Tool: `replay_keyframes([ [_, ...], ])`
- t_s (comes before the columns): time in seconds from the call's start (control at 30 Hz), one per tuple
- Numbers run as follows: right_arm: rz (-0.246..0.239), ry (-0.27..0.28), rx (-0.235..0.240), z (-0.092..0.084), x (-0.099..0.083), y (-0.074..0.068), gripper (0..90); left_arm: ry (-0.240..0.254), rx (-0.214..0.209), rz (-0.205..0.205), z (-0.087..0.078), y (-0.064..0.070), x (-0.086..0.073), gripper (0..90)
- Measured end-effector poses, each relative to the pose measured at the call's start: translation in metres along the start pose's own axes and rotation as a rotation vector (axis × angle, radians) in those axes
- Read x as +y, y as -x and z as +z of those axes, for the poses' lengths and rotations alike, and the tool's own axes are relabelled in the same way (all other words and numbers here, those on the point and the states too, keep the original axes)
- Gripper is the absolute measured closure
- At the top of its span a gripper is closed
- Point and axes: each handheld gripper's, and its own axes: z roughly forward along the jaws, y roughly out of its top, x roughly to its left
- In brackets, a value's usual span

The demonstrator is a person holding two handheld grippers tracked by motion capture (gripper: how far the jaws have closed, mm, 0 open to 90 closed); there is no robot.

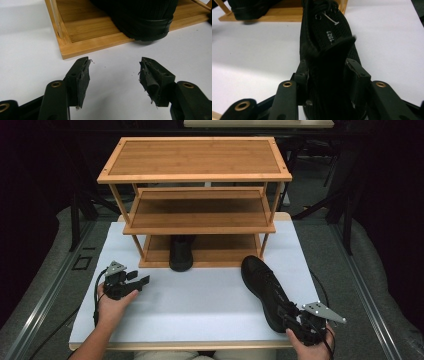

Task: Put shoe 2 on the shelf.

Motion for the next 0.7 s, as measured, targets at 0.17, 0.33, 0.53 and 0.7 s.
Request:
replay_keyframes([
  [0.17,-0.049,-0.015,-0.015,0.001,0.000,-0.002,62.3,-0.002,-0.003,0.003,0.000,0.000,0.000,40.9],
  [0.33,-0.048,-0.038,-0.014,0.006,0.000,-0.001,72.5,0.000,-0.004,-0.001,0.000,0.000,0.000,40.8],
  [0.53,-0.051,-0.037,-0.011,0.004,0.003,-0.005,77.3,-0.002,-0.004,0.002,0.000,0.000,0.000,40.8],
  [0.7,-0.117,0.068,-0.003,-0.005,0.016,-0.021,79.2,-0.007,-0.005,0.002,0.002,0.000,0.000,40.8],
])
